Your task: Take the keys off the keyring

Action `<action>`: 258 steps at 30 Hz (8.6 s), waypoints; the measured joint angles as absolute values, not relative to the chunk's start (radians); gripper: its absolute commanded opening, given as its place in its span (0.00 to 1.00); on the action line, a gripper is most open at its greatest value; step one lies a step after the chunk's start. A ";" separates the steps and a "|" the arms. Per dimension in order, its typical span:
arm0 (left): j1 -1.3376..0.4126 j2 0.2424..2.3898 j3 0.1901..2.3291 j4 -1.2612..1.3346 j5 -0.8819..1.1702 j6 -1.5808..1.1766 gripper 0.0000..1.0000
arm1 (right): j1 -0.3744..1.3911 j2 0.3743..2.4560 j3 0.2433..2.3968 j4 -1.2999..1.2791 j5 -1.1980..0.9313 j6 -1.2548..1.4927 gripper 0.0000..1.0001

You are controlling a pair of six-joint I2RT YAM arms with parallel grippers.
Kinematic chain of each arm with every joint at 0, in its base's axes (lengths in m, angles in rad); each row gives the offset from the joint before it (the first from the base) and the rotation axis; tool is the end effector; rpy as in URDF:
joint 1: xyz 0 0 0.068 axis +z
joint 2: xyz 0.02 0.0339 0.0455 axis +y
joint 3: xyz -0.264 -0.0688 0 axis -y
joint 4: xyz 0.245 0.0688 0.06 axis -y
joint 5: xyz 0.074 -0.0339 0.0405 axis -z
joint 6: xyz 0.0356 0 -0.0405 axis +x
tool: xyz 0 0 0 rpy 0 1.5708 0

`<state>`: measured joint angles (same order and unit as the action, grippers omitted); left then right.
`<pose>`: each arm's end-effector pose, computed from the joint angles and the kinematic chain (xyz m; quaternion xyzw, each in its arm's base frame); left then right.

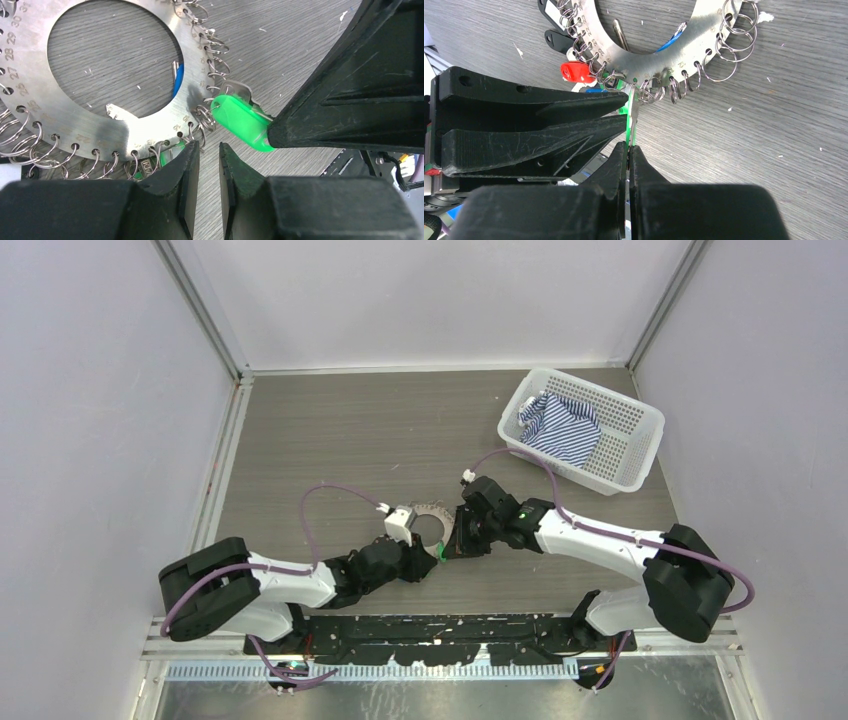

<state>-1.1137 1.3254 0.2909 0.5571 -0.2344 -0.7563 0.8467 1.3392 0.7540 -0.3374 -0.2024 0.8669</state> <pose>0.1085 -0.2019 0.1397 0.0910 0.8457 -0.3561 0.3870 0.1685 0.2014 0.1983 -0.0226 0.9434 0.3022 0.1351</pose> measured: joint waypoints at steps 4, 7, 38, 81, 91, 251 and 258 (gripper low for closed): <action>-1.114 1.333 0.291 0.589 -0.234 -0.771 0.28 | 0.847 1.340 0.756 -0.337 -0.204 0.867 0.01; -1.114 1.341 0.290 0.602 -0.235 -0.780 0.26 | 0.847 1.340 0.762 -0.338 -0.204 0.867 0.01; -1.114 1.145 0.133 0.730 -0.243 -0.395 0.28 | 0.846 1.369 0.876 -0.377 -0.216 0.844 0.01; -0.943 1.189 0.235 0.767 0.054 0.004 0.39 | 0.846 1.217 0.866 -0.421 -0.226 0.678 0.01; -0.850 1.111 0.300 0.625 0.226 0.092 0.35 | 0.846 1.193 0.872 -0.449 -0.226 0.626 0.01; -0.746 1.485 0.395 1.051 0.614 -0.053 0.00 | 0.847 1.104 0.940 -0.685 0.029 0.509 0.01; -0.746 1.480 0.384 1.065 0.602 -0.071 0.13 | 0.849 1.113 0.941 -0.676 0.030 0.509 0.01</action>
